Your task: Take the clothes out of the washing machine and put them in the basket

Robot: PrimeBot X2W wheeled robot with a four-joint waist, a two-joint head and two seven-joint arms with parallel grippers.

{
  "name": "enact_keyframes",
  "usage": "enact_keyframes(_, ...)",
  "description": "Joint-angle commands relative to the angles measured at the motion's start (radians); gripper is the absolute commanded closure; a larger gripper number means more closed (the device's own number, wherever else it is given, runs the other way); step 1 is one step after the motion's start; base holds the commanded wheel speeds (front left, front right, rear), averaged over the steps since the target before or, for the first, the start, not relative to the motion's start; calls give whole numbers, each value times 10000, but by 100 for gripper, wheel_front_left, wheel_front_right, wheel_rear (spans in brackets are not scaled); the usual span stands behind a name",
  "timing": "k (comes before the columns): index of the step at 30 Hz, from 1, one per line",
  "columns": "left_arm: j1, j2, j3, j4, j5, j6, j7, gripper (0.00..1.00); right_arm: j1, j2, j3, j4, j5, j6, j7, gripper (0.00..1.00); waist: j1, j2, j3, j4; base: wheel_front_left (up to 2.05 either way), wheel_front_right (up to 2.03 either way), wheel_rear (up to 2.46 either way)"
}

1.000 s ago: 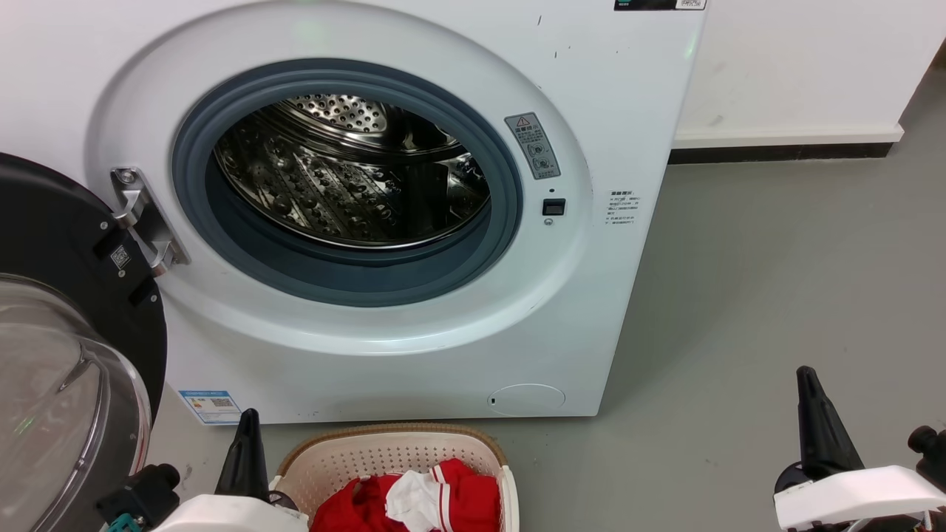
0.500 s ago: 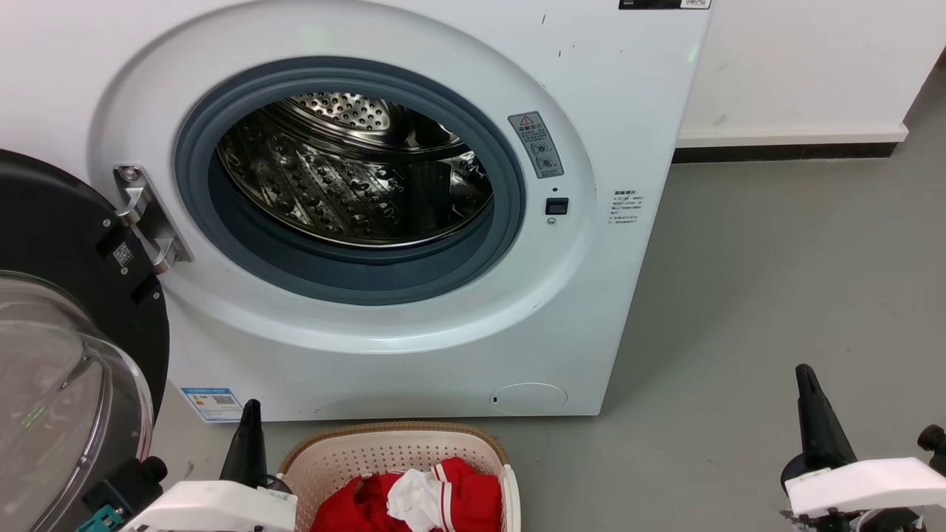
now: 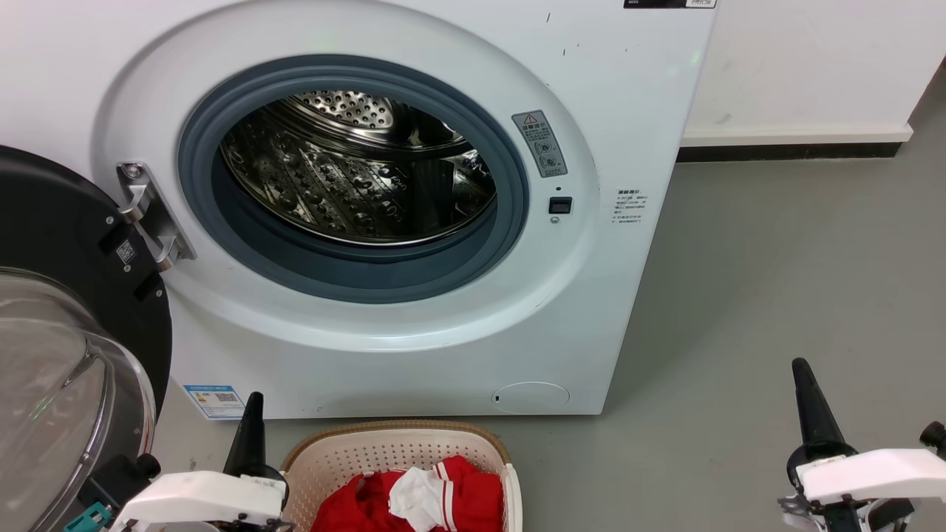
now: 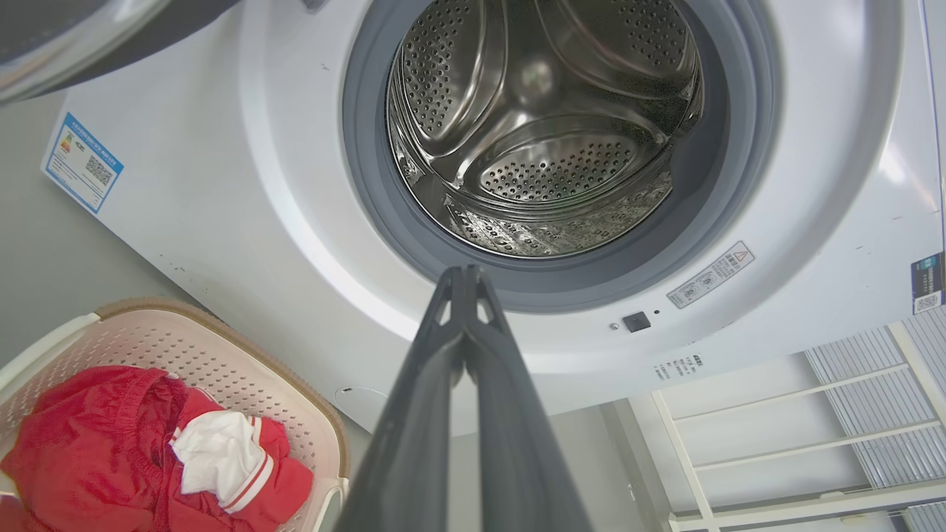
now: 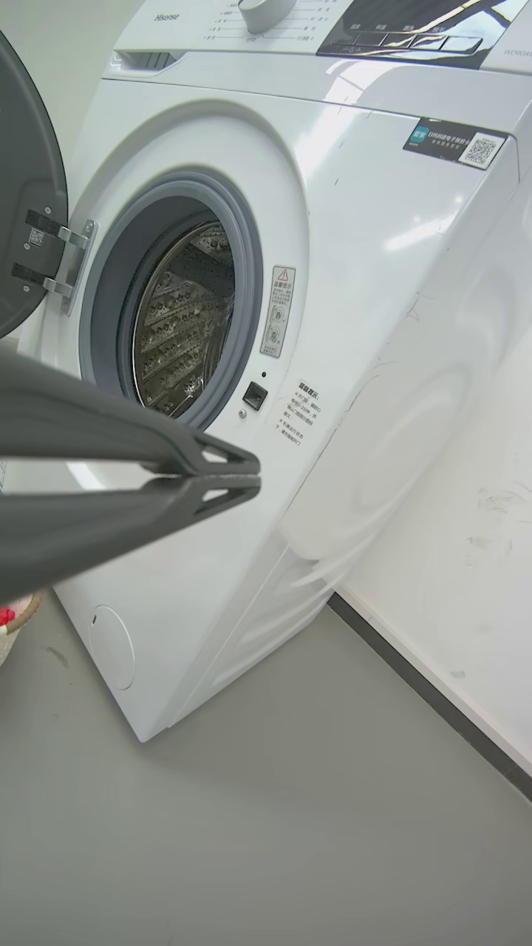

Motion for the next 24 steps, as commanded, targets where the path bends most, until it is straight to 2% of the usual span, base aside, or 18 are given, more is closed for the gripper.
enact_keyframes(1,-272,4,44,-43,-249,-56,47,100,-302,-58,-26,-48,268,-1,63,100,0,0,2,4,0,0,0)
enact_keyframes(24,-660,-8,226,297,-2721,-343,636,100,-610,-55,-89,295,2826,-2,674,100,0,0,44,88,0,0,0)
